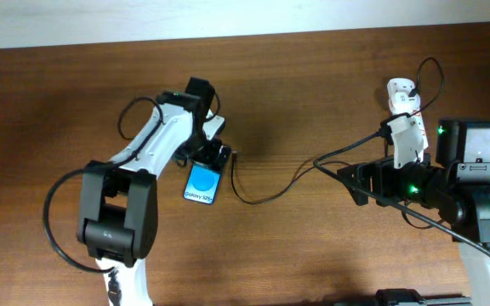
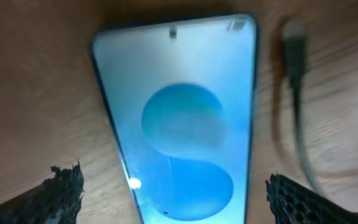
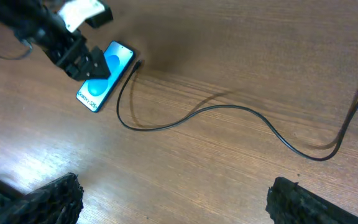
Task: Plug charger to phone and switch on socket
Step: 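Move the left gripper over the blue phone, fingers open, then lower the left gripper and close it on the phone's top end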
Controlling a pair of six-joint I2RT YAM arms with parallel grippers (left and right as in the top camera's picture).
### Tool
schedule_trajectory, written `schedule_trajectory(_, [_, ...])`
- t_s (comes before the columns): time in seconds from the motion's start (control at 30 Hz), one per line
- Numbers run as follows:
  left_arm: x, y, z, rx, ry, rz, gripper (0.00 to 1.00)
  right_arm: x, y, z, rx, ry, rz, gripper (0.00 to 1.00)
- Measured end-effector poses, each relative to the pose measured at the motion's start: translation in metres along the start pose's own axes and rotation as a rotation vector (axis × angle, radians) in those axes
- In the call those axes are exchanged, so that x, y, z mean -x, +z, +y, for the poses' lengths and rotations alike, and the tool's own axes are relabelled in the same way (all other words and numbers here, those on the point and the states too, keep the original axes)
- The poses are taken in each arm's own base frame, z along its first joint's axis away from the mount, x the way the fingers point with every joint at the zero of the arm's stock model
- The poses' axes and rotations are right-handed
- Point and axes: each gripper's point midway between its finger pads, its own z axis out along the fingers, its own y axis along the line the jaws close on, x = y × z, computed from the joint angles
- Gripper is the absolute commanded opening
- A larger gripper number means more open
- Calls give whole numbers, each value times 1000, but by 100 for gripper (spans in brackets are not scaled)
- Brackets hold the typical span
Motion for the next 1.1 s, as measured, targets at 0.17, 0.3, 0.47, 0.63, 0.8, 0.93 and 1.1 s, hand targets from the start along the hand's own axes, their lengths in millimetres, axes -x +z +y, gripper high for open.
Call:
schedule_trajectory(0.17, [-3,16,1,4,1,-10,98,0,0,0,0,1,0,99])
schedule_trajectory(0.3, [-4,22,1,4,2,-16,98,0,0,0,0,0,1,99])
schedule_trajectory(0.47, [-4,26,-5,12,14,-17,98,0,0,0,0,0,1,99])
schedule_trajectory(0.63, [-2,28,-5,35,-11,-27,98,0,0,0,0,1,1,99])
schedule_trajectory(0.8, [0,28,-4,42,-71,-40,96,0,0,0,0,1,1,99])
schedule_trajectory(0.93, [1,29,-4,44,-101,-45,95,0,0,0,0,0,1,99])
schedule_trajectory(1.1, [-2,31,-6,66,-103,-42,95,0,0,0,0,1,1,99])
